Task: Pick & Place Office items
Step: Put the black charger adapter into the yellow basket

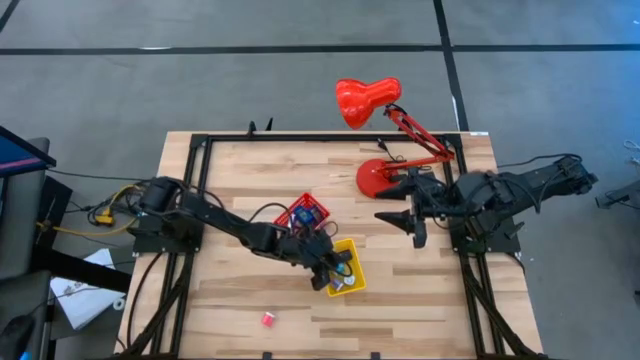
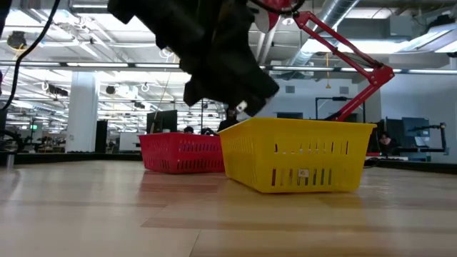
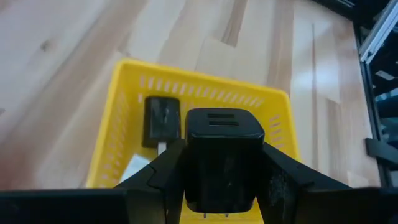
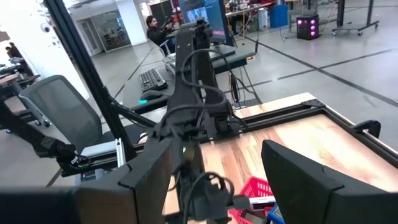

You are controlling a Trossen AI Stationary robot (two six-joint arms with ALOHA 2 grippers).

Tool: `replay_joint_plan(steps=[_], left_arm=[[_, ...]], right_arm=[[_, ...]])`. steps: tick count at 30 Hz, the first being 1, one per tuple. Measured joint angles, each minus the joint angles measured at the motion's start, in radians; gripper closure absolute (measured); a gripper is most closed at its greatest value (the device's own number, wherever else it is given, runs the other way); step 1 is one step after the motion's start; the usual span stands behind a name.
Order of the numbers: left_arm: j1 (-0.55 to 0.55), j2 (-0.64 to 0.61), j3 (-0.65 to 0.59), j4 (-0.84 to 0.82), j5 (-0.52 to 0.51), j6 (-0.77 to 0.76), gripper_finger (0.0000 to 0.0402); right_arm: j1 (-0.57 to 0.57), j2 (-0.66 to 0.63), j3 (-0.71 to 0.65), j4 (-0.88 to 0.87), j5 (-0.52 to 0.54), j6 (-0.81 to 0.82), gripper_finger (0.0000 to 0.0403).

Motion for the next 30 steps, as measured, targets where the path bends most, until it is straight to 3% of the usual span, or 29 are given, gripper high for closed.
replay_joint_plan(steps=[8, 30], left_arm=[[0.039, 0.058, 0.000, 0.022, 0.033, -0.056, 0.0259], [0.079, 0.048, 0.000, 0.026, 0.162, -0.087, 0.0209]], right_arm=[[-0.016, 0.000, 0.000, 0.000, 0.001, 0.001, 0.0163], [-0.015, 0.000, 0.000, -0.001, 0.001, 0.001, 0.0163]])
